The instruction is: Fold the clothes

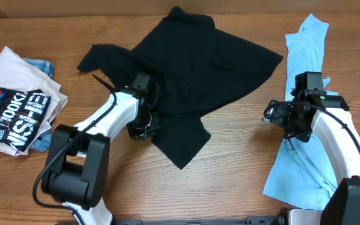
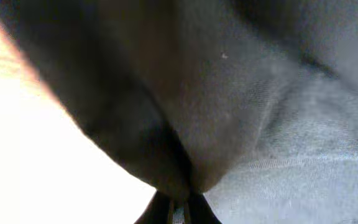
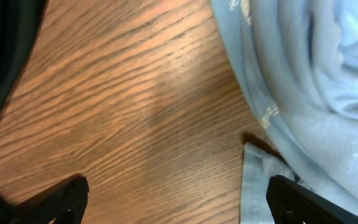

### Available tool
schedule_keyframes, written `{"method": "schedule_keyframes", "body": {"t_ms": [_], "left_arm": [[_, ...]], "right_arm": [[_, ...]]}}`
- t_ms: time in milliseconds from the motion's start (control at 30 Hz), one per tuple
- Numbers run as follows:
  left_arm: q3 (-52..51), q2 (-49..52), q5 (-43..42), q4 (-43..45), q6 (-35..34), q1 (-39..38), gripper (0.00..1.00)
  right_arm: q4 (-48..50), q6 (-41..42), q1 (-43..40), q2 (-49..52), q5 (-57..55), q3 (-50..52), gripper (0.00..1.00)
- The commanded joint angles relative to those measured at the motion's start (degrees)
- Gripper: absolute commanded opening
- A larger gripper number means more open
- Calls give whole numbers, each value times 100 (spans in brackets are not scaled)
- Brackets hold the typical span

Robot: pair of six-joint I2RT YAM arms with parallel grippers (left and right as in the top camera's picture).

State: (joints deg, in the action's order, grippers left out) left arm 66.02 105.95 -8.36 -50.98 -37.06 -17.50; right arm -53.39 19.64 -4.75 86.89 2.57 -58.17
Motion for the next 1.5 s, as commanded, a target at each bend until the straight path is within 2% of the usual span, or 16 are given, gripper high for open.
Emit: {"method": "schedule_keyframes", "body": {"t_ms": [0,167,300,433,567,733,967,1000,1067,1167,1200,1367,1467], "left_arm": [[-28,-999,796,-518,240,385,4],[-28,-2011,894,-1021,367,1349,4],[-28,-2413,697,-1163,511,1912,4],[-31,-2385,669,-1204,538,1928,4],[-31,-2385,553,-1161,535,1930,4],[-31,-2385,535,-1161,535,1930,4],[-31,-2385,535,-1115,535,1930,4],[-31,-2385,535,-1110,535,1930,4],[-31,-2385,538,-1113,535,1930,4],[-31,-2385,538,-1115,535,1930,4],[-31,-2385,535,-1119,538,1930,4],[-28,-2387,522,-1113,586,1930,4],[203,-2402,269,-1128,1078,1989,4]], "right_arm": [[76,-50,-85,-68,-35,-103,95],[133,-273,-85,87,284,-103,94],[608,-951,-83,337,1550,-103,88],[1106,-1246,-68,557,1685,-103,79],[1161,-1397,-61,1034,1679,-105,80],[1683,-1464,-17,1851,1687,-103,80],[2079,-1541,157,2264,1685,-103,79],[2081,-1539,177,2295,1683,-105,75],[2074,-1534,192,2330,1683,-105,56],[2031,-1517,190,2330,1683,-105,21],[2011,-1517,190,2330,1683,-105,6],[1722,-1495,166,2221,1681,-199,4],[841,-1497,120,1827,1598,-787,4]]}}
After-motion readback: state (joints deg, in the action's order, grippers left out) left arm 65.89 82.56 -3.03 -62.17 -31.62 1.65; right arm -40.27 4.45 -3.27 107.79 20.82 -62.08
